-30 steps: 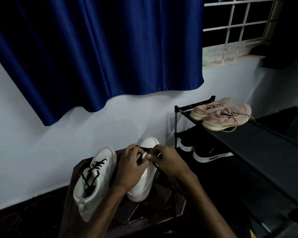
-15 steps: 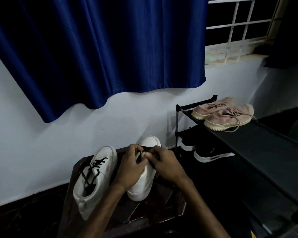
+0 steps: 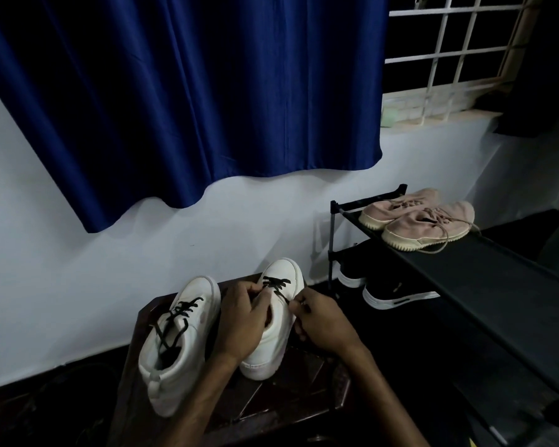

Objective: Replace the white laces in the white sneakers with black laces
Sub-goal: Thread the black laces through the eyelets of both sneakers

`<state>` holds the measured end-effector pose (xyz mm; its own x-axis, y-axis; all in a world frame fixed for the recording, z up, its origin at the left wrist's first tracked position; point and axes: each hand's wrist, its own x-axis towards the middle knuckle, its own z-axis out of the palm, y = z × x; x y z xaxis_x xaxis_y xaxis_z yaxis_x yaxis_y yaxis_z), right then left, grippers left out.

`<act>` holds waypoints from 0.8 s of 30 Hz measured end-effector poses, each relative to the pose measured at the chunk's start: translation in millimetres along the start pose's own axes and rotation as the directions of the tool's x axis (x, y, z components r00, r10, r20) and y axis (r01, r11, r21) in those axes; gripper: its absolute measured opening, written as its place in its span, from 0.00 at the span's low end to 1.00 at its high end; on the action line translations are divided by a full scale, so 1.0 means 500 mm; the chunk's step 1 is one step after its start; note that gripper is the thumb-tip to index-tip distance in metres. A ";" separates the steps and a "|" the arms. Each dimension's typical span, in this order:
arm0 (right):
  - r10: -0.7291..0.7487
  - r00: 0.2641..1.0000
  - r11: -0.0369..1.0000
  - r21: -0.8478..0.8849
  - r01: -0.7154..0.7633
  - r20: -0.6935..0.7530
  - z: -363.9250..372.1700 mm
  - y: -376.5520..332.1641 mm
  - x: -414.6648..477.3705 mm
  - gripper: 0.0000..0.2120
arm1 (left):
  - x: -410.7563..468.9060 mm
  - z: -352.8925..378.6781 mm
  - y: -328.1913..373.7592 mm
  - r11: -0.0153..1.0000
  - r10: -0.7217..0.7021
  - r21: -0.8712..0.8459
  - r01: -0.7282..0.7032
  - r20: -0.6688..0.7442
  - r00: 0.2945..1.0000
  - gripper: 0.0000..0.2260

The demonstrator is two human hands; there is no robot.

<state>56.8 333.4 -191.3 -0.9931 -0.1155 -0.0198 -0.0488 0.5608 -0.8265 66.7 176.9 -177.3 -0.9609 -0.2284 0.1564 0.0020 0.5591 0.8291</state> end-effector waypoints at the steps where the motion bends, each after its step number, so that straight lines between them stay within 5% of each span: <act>1: 0.021 1.000 0.992 0.124 -0.022 0.011 0.004 -0.004 -0.005 0.10 | -0.001 -0.001 -0.002 0.999 -0.046 -0.021 0.046 -0.016 0.999 0.07; 4: 0.009 0.999 0.954 0.298 -0.021 0.043 0.016 -0.019 -0.013 0.17 | -0.007 -0.004 -0.012 0.992 -0.125 0.015 0.126 -0.018 0.992 0.11; 8: -0.036 0.994 0.980 0.199 0.015 0.102 0.004 -0.025 -0.002 0.21 | -0.016 -0.007 -0.008 0.963 -0.179 -0.207 0.172 -0.014 0.984 0.08; 14: -0.138 0.976 0.985 -0.076 0.153 0.171 -0.030 -0.054 0.011 0.15 | -0.008 -0.015 -0.017 0.994 -0.096 0.058 0.095 0.009 0.995 0.14; 19: -0.190 0.966 0.919 -0.313 0.238 0.178 -0.057 -0.084 0.026 0.12 | 0.007 -0.052 0.007 0.875 -0.258 -0.340 0.344 0.272 0.927 0.13; 24: -0.083 0.981 0.892 -0.426 0.151 0.174 -0.097 -0.114 0.024 0.17 | 0.022 -0.098 0.039 0.801 -0.303 -0.387 0.457 0.395 0.867 0.14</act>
<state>42.4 339.9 -117.0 -0.9520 -0.3024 -0.0482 -0.2389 0.8319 -0.5008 69.6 146.1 -133.1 -0.9432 -0.0525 -0.3280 -0.3300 0.0348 0.9433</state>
